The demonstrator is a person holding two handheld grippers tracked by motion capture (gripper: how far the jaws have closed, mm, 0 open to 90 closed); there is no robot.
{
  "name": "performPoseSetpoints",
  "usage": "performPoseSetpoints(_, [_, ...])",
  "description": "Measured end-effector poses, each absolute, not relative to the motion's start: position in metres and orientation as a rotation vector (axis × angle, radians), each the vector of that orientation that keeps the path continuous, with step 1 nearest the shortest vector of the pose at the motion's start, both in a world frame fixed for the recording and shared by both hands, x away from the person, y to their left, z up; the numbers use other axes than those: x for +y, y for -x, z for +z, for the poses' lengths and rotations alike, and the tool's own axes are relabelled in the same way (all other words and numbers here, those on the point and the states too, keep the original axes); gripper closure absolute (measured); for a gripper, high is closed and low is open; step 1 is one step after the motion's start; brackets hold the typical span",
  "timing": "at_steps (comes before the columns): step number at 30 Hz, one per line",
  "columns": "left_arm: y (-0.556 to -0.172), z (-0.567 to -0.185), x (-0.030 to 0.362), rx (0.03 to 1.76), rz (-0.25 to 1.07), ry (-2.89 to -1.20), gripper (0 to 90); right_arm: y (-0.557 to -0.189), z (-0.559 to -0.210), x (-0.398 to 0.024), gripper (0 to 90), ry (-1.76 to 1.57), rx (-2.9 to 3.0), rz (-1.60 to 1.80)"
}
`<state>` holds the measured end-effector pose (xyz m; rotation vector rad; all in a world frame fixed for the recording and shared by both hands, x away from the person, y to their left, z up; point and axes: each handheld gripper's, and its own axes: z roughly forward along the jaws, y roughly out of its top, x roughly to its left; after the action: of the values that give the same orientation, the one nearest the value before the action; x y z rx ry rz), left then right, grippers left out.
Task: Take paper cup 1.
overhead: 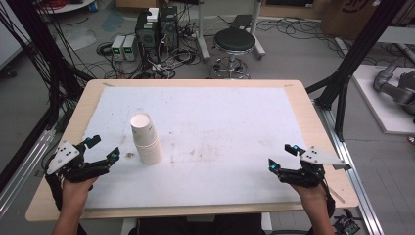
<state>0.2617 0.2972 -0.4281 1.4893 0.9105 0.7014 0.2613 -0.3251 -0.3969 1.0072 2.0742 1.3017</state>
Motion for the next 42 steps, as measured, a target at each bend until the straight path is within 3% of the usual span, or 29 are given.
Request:
performPoseSetpoints(30, [-0.257, -0.425, 0.297, 0.891, 0.648, -1.480, 14.4, -0.261, -0.399, -0.315, 19.2, -1.014, 2.102, 1.329])
performPoseSetpoints(42, [-0.255, -0.402, 0.285, 0.814, 0.606, -1.505, 14.4, -0.258, -0.399, -0.315, 19.2, -0.996, 2.119, 1.330])
